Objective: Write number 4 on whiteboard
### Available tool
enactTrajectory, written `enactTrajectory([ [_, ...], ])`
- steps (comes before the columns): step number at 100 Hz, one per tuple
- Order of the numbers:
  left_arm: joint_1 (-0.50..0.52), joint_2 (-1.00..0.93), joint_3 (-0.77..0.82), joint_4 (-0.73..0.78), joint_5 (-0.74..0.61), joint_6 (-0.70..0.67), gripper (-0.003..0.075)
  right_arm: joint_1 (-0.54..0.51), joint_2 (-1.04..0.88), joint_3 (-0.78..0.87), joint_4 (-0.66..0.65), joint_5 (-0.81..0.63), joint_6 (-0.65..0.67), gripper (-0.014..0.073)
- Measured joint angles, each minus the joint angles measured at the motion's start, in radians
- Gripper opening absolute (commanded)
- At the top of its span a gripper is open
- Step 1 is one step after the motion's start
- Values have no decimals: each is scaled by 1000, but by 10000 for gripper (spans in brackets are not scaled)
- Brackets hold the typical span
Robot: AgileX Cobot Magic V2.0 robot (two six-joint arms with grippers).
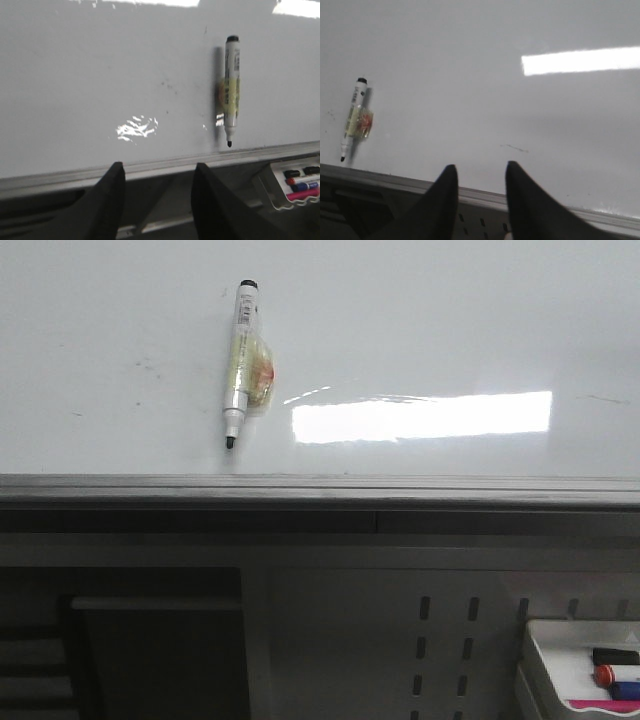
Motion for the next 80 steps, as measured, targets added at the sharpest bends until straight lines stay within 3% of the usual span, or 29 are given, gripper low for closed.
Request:
enactTrajectory([
  [11,-13,87,-28,-46,11,37,329,0,50,-30,0,42,0,451],
  [24,-78,169,-80,-57,15,136,479,0,85,-43,-2,50,0,449],
  [30,-119,205,-113,-58,16,161,512,0,97,-47,-2,50,0,449],
  [59,-303,326,-187,-95,-53,183,407,0,105,-47,-2,50,0,449],
  [80,-422,397,-187,-119,-214,183,405,0,105,-47,-2,50,-2,449],
])
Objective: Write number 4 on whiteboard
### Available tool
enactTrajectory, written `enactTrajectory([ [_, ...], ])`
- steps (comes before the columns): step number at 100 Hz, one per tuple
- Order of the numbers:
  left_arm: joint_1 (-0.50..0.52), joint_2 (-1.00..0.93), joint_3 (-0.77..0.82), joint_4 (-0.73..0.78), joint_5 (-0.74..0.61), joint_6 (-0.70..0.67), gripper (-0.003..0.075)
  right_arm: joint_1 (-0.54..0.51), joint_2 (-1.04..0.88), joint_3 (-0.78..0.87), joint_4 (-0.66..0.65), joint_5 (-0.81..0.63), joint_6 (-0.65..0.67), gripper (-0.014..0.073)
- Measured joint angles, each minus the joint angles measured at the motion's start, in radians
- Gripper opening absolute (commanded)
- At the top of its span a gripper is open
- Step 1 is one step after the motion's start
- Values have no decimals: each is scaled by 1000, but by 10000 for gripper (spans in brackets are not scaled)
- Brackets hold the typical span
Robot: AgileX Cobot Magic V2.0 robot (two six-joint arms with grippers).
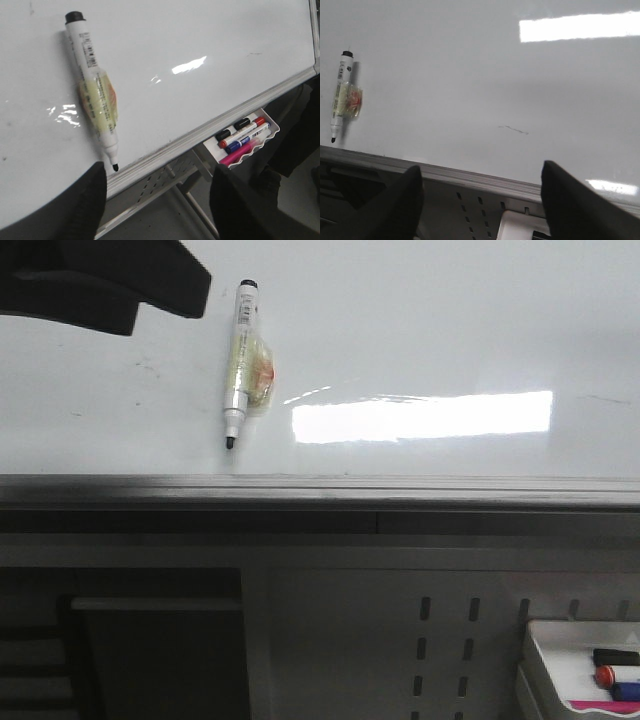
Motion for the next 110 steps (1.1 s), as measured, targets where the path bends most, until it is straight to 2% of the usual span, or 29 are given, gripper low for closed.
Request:
enactTrajectory([
  [12,-35,54,0,-7,-71,0,405,0,0,0,0,0,0,449],
  [41,-38,203,-2,-106,-239,0,405,0,0,0,0,0,0,449],
  [97,-43,354,-8,-129,-395,0,405,0,0,0,42,17,0,449],
  [104,-45,363,-15,-129,-405,0,388,0,0,0,44,17,0,449],
  [110,-45,370,-20,-129,-408,0,341,0,0,0,44,17,0,449],
])
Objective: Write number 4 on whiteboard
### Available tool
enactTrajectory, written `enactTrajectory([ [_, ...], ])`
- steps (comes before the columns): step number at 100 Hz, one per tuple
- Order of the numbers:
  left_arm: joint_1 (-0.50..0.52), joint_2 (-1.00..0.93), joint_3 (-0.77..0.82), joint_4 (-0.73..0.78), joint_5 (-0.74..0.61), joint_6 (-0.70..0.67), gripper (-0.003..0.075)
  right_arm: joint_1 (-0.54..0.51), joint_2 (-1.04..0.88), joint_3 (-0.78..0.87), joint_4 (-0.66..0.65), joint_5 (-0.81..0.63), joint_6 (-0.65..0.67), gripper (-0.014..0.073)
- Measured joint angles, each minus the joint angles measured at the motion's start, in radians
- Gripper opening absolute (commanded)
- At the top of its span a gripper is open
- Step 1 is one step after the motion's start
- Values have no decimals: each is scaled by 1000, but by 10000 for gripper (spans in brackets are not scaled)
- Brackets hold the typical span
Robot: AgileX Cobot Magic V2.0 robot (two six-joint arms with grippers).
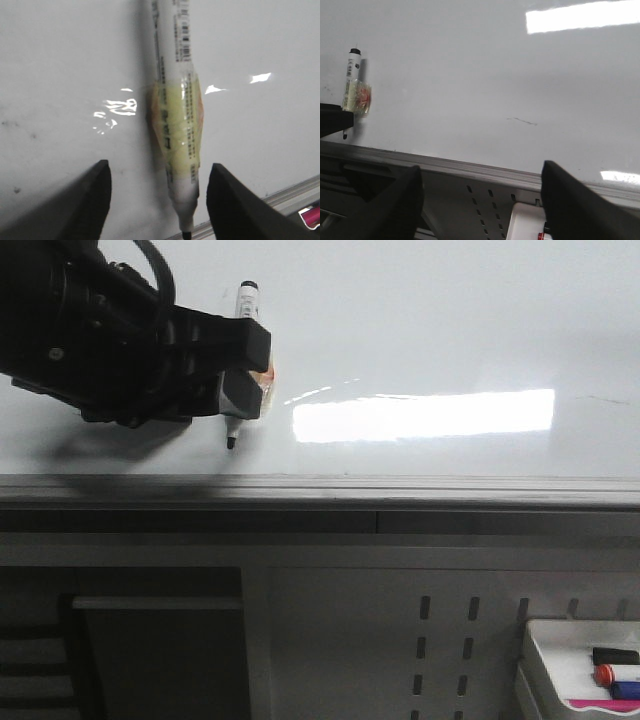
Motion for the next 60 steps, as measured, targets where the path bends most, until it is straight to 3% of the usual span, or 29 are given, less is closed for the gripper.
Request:
enactTrajectory([
  [8,0,4,0,2,-8,0,237,0,0,0,0,0,0,449],
  [22,0,11,0,2,-8,0,-14,0,0,0,0,0,0,449],
  [47,0,5,-2,46,15,0,-20,2,0,-4,36,6,-10,447],
  [60,-25,-53,-18,255,116,0,-20,42,2,-39,140,58,-165,421],
])
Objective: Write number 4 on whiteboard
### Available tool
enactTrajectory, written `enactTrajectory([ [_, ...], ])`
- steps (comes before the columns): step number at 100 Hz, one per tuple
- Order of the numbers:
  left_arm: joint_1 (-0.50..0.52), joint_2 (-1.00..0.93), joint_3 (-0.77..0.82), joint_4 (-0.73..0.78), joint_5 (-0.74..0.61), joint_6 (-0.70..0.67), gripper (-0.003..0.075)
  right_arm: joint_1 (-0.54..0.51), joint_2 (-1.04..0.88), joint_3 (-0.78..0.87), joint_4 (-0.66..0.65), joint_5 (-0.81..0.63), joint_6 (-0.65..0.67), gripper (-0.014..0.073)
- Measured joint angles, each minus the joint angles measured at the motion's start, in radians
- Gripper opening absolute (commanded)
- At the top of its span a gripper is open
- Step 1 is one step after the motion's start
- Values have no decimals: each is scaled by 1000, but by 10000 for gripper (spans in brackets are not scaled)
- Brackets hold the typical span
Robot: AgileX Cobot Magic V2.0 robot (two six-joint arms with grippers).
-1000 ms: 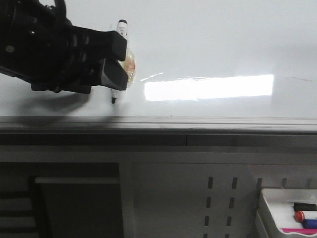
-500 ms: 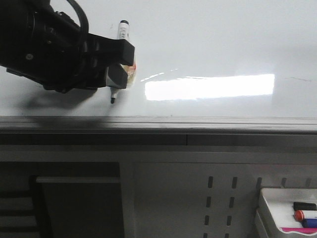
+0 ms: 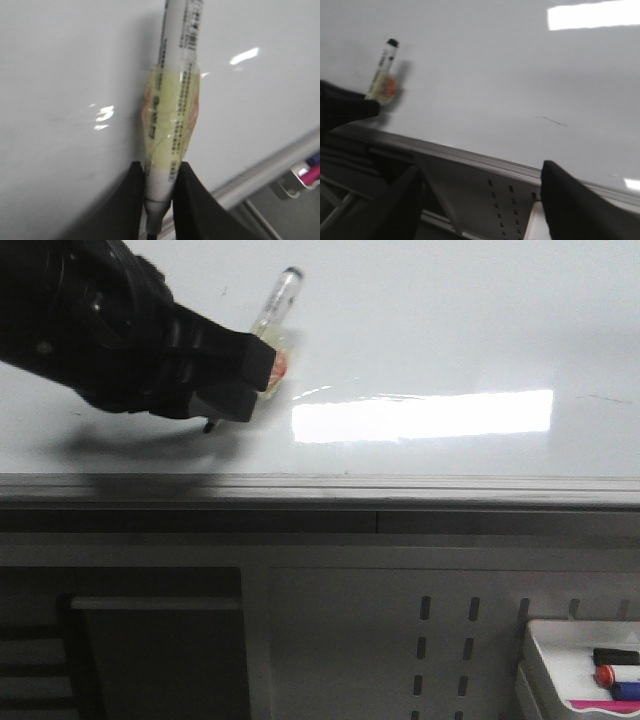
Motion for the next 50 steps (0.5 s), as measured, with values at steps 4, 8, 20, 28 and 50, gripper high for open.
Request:
enactTrajectory([
  [4,-20,-31,-12,97,42,0,-20,21,2,-18,52,20,-73,415],
  [8,-39,-59,-23,181,80,0,-20,44,9,-37,102,36,-143,415],
  [20,-115,-150,-43,456,200,0,-20,110,45,-91,180,63,-263,416],
  [28,-164,-197,-44,581,262,0,-20,152,80,-126,194,68,-300,416],
  [50,-274,-279,-44,765,302,0,-20,296,212,-204,202,109,-398,418],
])
